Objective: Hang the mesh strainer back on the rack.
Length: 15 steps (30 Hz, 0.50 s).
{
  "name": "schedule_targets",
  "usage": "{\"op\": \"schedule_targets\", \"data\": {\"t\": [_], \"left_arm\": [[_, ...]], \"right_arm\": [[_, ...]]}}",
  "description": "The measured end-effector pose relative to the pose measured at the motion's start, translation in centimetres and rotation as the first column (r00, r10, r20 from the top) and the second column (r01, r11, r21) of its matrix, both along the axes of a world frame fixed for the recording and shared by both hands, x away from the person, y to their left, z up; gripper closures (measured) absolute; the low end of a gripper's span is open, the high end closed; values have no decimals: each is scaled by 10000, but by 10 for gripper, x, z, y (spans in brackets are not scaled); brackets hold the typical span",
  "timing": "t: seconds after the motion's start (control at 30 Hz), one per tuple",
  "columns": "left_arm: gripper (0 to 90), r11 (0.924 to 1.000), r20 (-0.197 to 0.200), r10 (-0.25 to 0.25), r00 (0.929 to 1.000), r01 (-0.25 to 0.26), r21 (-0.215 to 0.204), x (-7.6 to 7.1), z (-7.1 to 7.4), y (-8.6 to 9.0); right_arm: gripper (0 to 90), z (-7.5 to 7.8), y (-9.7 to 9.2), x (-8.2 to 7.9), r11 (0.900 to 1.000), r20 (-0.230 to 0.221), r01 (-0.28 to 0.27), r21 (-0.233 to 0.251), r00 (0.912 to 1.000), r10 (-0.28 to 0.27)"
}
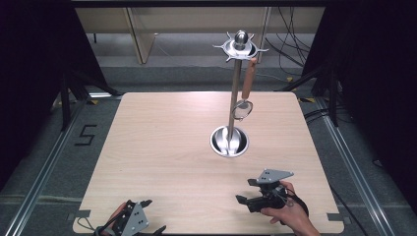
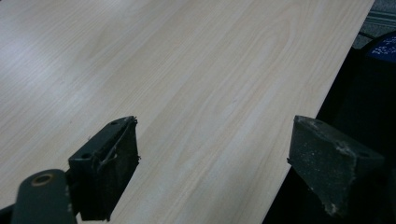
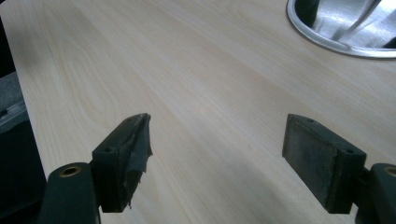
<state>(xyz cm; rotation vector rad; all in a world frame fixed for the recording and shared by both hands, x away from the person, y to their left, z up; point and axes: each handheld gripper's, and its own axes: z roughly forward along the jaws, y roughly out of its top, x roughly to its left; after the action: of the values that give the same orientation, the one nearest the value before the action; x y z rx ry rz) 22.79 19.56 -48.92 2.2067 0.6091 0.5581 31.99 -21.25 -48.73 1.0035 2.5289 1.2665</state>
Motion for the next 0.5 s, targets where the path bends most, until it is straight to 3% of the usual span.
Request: {"op": "schedule_targets", "data": {"t": [0.5], "left_arm": [[152,10000,-30,-5,10000,5,-11,0,0,0]], "right_arm": [[246,-3,2,1,9997,-131,-231,71,9996,232]]}}
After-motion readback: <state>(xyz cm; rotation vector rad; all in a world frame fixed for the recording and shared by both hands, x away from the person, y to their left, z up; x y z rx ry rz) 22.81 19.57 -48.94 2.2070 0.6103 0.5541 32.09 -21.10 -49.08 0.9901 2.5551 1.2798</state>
